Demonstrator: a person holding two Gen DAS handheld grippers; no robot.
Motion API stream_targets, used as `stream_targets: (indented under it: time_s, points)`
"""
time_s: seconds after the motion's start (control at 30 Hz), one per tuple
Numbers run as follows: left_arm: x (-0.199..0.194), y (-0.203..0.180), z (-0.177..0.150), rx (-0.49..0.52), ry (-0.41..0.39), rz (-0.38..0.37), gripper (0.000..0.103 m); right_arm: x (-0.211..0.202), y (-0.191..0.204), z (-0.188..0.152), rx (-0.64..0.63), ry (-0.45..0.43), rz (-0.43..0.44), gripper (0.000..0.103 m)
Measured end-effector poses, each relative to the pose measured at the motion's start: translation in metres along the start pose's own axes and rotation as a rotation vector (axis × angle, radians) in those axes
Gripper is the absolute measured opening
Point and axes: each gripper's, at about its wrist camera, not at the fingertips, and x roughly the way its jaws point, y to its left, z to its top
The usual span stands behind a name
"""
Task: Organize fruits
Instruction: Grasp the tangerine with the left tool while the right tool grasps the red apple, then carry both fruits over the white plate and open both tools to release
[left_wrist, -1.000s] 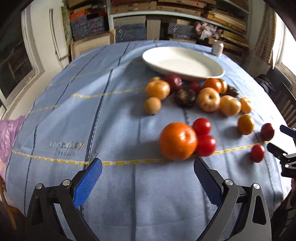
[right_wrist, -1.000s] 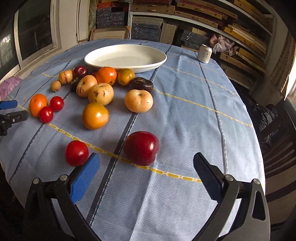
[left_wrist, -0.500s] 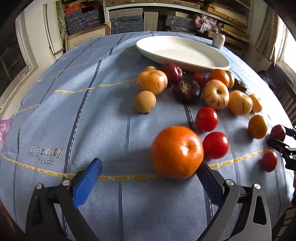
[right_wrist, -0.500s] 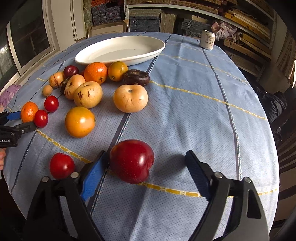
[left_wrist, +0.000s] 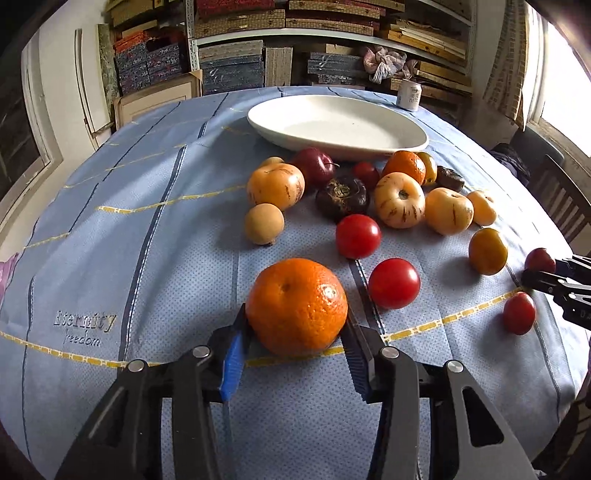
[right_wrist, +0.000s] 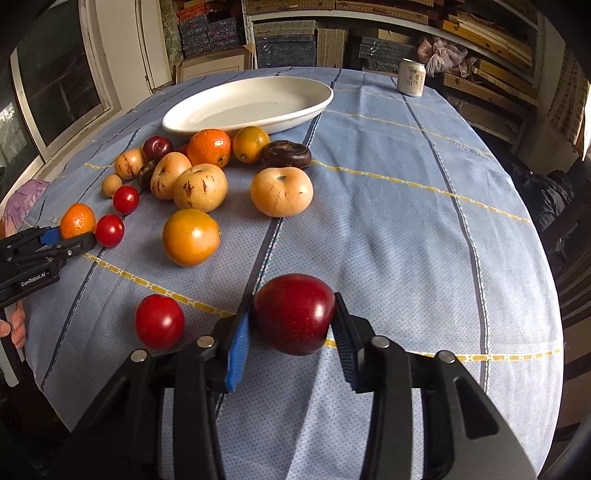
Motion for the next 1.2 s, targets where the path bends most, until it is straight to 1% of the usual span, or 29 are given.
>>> stream_targets:
  time_s: [0.13,0.17,0.23,0.33,0.47,0.6,0.7,0.83,0.9,0.97,1.1,1.2]
  points:
    - [-0.002,0.001,-0.001,-0.006,0.019,0.001,0.048,-0.006,0.003,0.002,-0.001,-0.019,0.003,0.040]
    - [-0.003,0.003,0.000,-0.019,0.020,0.008,0.048,-0.007,0.003,0.004,0.007,-0.027,0.012,0.040]
    - [-0.006,0.010,0.000,-0.059,0.014,0.000,0.048,-0.010,0.003,0.007,0.021,-0.039,0.032,0.040]
    - [-0.013,0.013,0.005,-0.091,-0.008,-0.022,0.048,-0.013,0.007,0.015,0.022,-0.060,0.041,0.040]
    - [-0.021,0.009,0.016,-0.068,-0.040,0.002,0.048,-0.019,0.015,0.027,0.022,-0.095,0.063,0.040]
    - [-0.027,0.008,0.029,-0.086,-0.067,-0.012,0.048,-0.022,0.022,0.041,0.019,-0.120,0.072,0.040]
    - [-0.029,0.005,0.046,-0.070,-0.095,-0.005,0.048,-0.025,0.028,0.062,-0.010,-0.152,0.060,0.040]
    - [-0.023,-0.003,0.078,-0.039,-0.110,0.017,0.048,-0.022,0.031,0.102,-0.025,-0.192,0.053,0.040]
    - [-0.017,-0.005,0.094,-0.037,-0.109,0.038,0.048,-0.014,0.028,0.123,0.002,-0.188,0.050,0.040]
    - [-0.008,-0.007,0.111,-0.038,-0.112,0.068,0.048,-0.004,0.023,0.143,0.039,-0.178,0.084,0.040]
    - [0.018,-0.006,0.144,-0.063,-0.077,0.051,0.048,0.020,0.019,0.177,0.078,-0.177,0.073,0.040]
    - [0.041,-0.008,0.166,-0.061,-0.057,0.089,0.048,0.044,0.018,0.197,0.087,-0.159,0.042,0.040]
